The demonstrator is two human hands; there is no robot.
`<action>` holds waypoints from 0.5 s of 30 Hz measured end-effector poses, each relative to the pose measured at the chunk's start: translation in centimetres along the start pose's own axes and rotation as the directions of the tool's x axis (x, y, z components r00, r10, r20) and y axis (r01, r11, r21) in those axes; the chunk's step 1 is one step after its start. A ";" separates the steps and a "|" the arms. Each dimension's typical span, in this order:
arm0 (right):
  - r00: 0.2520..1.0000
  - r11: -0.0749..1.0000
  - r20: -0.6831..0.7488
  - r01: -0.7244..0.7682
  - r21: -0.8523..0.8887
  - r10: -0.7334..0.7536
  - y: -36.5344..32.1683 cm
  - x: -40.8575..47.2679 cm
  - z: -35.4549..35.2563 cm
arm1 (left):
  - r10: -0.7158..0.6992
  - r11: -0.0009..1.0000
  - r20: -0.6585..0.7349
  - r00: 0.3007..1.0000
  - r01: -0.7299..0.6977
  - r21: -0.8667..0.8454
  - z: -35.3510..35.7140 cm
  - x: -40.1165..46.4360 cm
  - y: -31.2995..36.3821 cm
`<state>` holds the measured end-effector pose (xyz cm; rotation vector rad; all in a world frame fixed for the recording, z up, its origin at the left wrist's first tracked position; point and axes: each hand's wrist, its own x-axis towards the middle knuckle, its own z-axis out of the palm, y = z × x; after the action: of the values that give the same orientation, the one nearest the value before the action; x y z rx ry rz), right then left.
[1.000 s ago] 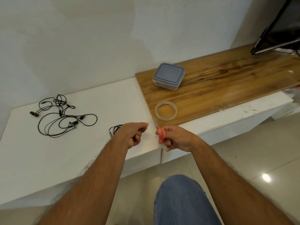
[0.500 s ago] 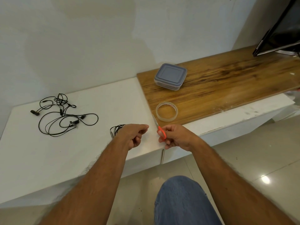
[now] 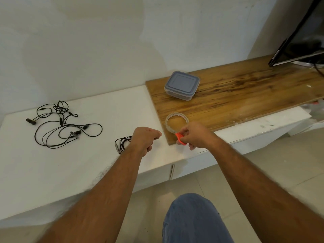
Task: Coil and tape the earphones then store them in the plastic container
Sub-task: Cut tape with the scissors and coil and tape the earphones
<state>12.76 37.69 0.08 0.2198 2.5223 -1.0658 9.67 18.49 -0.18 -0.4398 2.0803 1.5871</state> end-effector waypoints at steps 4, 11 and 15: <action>1.000 0.977 -0.020 0.010 -0.213 -0.015 -0.4 0.5 -1.1 | 0.003 1.000 -0.003 1.000 -0.003 0.015 0.3 0.7 -0.2; 0.994 0.761 -0.008 0.076 -0.644 -0.105 -1.7 1.5 -2.0 | 0.012 1.000 -0.003 1.000 -0.012 0.011 0.4 1.4 -0.5; 0.996 0.721 0.023 0.077 -0.689 -0.084 -2.4 1.9 -2.3 | 0.012 1.000 -0.006 1.000 -0.012 0.012 0.4 1.6 -0.7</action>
<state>9.72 37.64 2.32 -0.1040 2.7566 -0.0759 8.81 18.69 -1.70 -0.4293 2.0996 1.5818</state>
